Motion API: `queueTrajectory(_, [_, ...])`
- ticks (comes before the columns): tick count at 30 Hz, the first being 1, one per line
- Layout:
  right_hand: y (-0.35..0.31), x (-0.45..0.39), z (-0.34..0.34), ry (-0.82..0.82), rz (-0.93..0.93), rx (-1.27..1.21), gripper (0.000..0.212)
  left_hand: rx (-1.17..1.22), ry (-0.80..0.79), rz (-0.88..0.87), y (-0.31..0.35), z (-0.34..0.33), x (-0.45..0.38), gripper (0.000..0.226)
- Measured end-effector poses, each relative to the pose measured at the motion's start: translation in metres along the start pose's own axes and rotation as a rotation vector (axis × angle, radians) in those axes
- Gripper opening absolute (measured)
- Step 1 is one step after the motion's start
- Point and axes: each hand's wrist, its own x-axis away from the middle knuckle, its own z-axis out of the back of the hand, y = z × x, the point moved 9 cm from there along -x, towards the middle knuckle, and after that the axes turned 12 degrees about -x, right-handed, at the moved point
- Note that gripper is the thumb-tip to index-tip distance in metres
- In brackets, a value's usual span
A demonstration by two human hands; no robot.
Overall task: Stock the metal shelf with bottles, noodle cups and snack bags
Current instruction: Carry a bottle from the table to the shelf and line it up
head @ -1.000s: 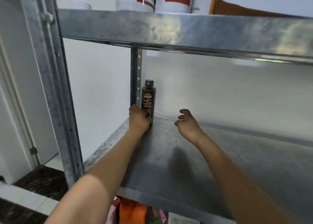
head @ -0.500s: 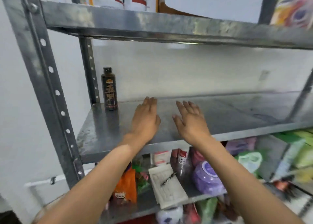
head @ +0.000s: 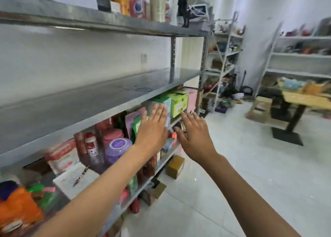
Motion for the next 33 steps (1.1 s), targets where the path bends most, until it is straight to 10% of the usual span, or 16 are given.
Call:
queueTrajectory(17, [0.295, 0.397, 0.26, 0.332, -0.748, 0.181, 0.055, 0.301, 0.037, -0.719, 0.51, 0.096, 0.086, 0.063])
queueTrajectory(33, [0.355, 0.641, 0.308, 0.534, -1.214, 0.134, 0.057, 0.56, -0.171, -1.119, 0.729, 0.132, 0.264, 0.058])
